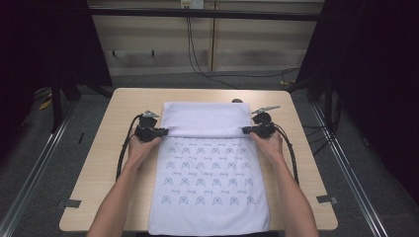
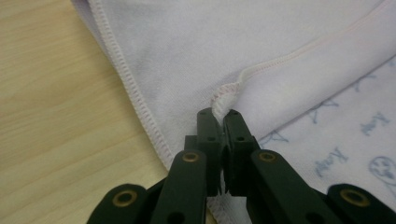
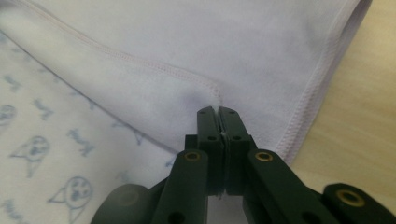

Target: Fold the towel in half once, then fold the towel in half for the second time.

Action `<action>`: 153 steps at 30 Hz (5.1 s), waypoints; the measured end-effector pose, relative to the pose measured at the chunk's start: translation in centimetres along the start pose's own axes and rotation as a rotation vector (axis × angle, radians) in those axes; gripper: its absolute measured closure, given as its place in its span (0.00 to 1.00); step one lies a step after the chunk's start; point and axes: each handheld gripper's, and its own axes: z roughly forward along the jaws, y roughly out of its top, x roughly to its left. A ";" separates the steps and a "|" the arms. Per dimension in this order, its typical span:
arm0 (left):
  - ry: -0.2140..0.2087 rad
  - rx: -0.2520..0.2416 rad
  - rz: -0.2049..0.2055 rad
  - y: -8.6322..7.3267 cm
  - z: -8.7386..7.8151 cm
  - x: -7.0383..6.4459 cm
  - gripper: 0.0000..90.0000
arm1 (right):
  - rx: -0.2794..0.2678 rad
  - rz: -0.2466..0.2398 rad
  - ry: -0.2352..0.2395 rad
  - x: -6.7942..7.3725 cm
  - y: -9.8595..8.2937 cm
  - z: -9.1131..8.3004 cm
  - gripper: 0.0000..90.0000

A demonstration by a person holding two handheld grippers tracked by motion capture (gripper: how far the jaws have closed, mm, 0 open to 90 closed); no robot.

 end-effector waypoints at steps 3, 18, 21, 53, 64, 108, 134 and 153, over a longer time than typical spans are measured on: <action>-0.069 -0.091 -0.015 1.1 -2.5 0.1 0.97 | -0.089 0.006 0.041 -0.7 0.8 -2.4 0.99; -0.151 -0.346 0.107 4.4 -16.9 -5.7 0.97 | -0.368 -0.153 0.181 3.4 3.5 -17.0 0.99; -0.192 -0.365 0.108 3.4 -19.1 -7.1 0.97 | -0.392 -0.186 0.214 4.7 2.7 -19.2 0.99; -0.527 -0.044 0.177 -14.3 -19.1 -12.0 0.77 | -0.049 -0.182 0.421 10.6 -17.5 -18.6 0.80; -0.368 0.062 0.157 -11.7 -13.1 -10.8 0.72 | 0.068 -0.186 0.399 9.8 -15.5 -13.6 0.76; -0.170 0.023 0.093 -8.6 -9.4 -7.3 0.65 | 0.027 -0.150 0.178 5.9 -9.8 -9.4 0.63; -0.178 0.066 0.031 -5.7 -4.7 -1.7 0.66 | 0.033 -0.055 0.185 0.7 -5.9 -3.8 0.88; -0.136 -0.136 0.013 -0.3 -8.5 -0.5 0.95 | -0.140 -0.029 0.191 0.1 -0.6 -6.9 0.97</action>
